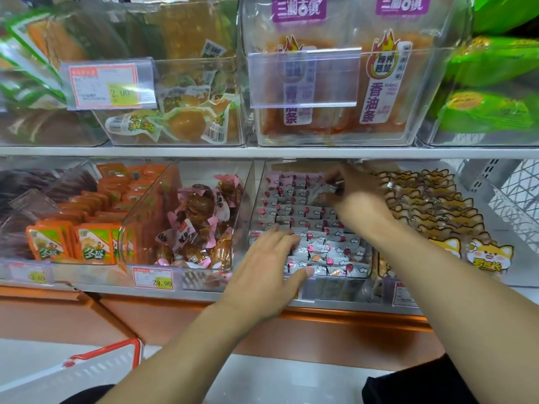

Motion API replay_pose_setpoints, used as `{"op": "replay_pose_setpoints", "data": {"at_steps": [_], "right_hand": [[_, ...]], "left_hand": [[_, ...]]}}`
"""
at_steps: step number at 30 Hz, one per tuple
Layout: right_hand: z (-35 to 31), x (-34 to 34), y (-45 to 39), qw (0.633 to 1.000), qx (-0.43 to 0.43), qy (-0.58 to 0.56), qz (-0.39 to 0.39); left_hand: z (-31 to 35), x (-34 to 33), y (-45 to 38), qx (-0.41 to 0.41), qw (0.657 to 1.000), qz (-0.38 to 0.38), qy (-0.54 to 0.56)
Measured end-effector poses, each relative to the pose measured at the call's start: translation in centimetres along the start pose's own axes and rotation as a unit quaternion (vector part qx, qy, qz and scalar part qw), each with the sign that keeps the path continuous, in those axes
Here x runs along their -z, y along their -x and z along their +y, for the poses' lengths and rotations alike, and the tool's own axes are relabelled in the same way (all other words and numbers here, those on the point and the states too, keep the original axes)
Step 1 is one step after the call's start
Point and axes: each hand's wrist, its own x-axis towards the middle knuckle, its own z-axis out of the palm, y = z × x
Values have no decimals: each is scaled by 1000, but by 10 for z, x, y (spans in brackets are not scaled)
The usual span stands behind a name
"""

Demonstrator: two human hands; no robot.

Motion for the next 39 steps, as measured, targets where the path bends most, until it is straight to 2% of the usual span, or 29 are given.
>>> {"op": "replay_pose_setpoints", "data": {"at_steps": [8, 11, 16, 20, 26, 33, 35, 36, 37, 38, 39], "right_hand": [[-6, -22, -16, 992, -9, 112, -58], [-9, -30, -18, 989, -19, 140, -46], [-11, -47, -26, 989, 4, 141, -34], [-3, -59, -32, 989, -6, 113, -97], [-7, -60, -32, 995, -12, 90, -42], [-18, -31, -35, 989, -103, -26, 106], [-19, -22, -28, 972, -131, -131, 148], [-23, -17, -22, 947, -148, -236, 159], [-28, -11, -14, 907, -165, -351, 163], [-32, -6, -5, 865, -177, -438, 169], [-35, -2, 5, 839, -192, -479, 170]], "left_hand": [[3, -1, -1, -4, 1000, -3, 15], [2, -2, -2, -3, 1000, -13, 5], [1, -1, -3, 2, 1000, -19, 9], [2, -1, -2, 4, 1000, -12, 21], [-1, 3, 0, 3, 999, -9, 44], [2, 10, 1, 10, 997, 6, 73], [3, 13, 2, 23, 995, 22, 96], [4, 15, 3, 35, 992, 35, 118], [4, 17, 3, 49, 987, 53, 143], [5, 20, 3, 60, 982, 74, 166], [6, 22, 3, 70, 974, 97, 191]]}}
